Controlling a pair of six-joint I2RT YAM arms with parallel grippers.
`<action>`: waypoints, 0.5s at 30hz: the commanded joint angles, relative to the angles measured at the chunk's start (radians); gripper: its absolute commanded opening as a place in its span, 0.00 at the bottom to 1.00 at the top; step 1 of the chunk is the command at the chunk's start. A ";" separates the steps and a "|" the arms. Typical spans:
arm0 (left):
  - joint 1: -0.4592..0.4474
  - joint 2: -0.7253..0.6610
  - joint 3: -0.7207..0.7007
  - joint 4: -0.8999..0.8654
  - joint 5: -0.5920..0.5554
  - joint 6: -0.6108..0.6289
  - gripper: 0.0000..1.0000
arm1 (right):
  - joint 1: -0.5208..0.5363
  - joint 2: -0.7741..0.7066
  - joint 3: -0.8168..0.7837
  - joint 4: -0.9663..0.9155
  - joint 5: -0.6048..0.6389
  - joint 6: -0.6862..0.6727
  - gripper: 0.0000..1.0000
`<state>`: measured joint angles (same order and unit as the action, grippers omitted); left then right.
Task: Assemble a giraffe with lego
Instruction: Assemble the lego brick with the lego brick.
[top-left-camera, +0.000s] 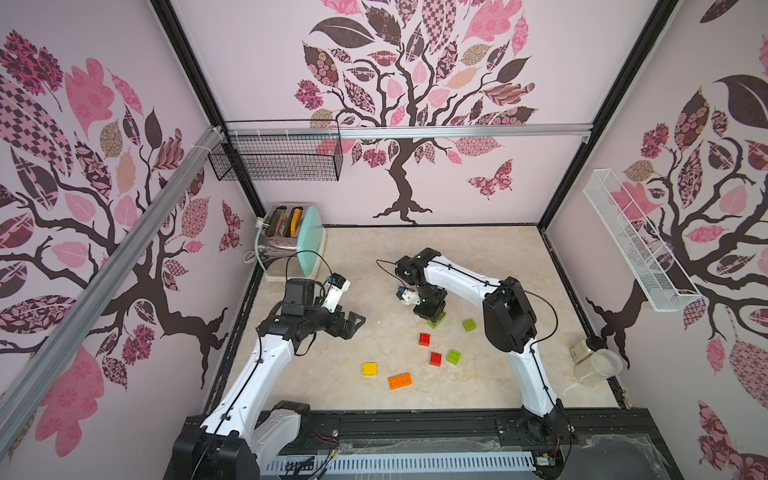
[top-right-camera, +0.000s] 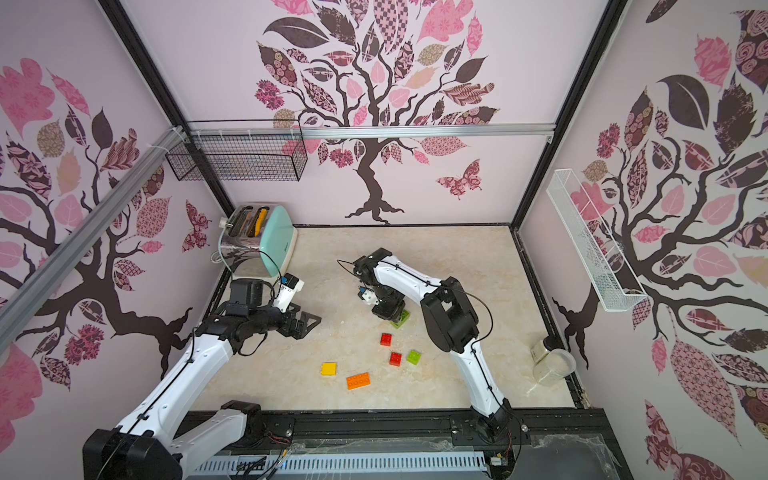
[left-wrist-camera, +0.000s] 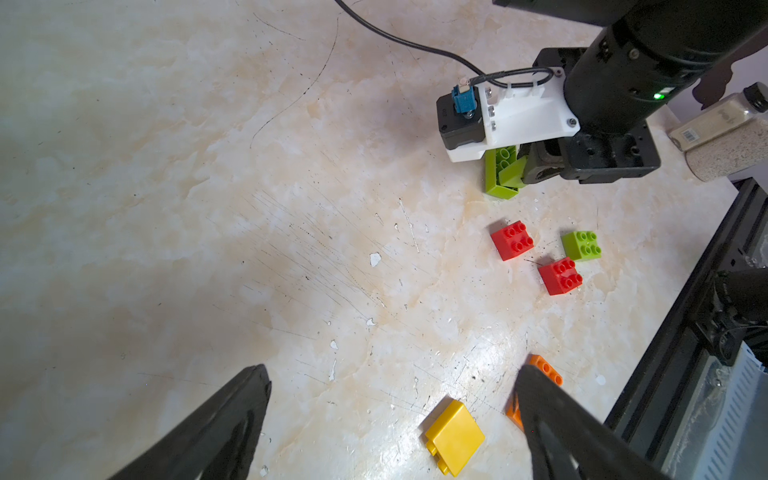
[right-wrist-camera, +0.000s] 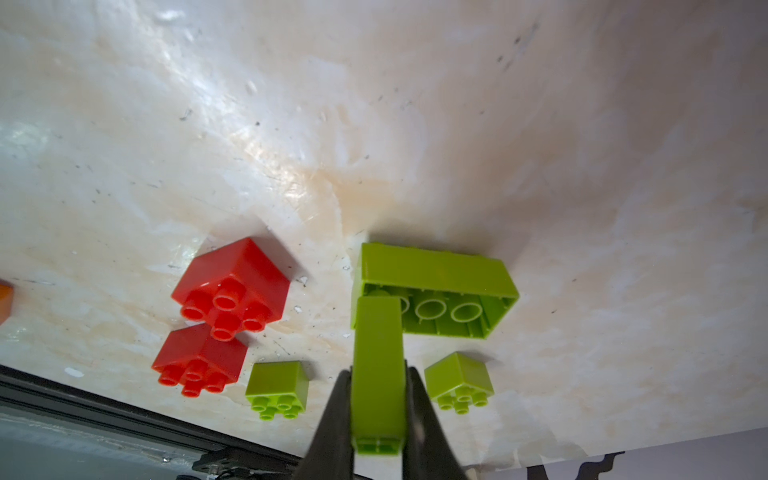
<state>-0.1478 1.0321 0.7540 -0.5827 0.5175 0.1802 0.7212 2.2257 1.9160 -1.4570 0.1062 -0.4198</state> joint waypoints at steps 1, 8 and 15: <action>0.007 -0.004 -0.015 0.016 0.012 0.001 0.98 | 0.000 -0.027 0.028 0.031 -0.015 0.058 0.00; 0.006 -0.007 -0.019 0.016 0.013 0.002 0.98 | 0.000 -0.030 0.039 0.024 -0.045 0.102 0.00; 0.006 -0.010 -0.021 0.016 0.015 0.003 0.98 | 0.000 -0.049 0.034 0.018 -0.064 0.112 0.00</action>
<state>-0.1455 1.0321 0.7414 -0.5770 0.5179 0.1802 0.7216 2.2257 1.9232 -1.4494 0.0704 -0.3241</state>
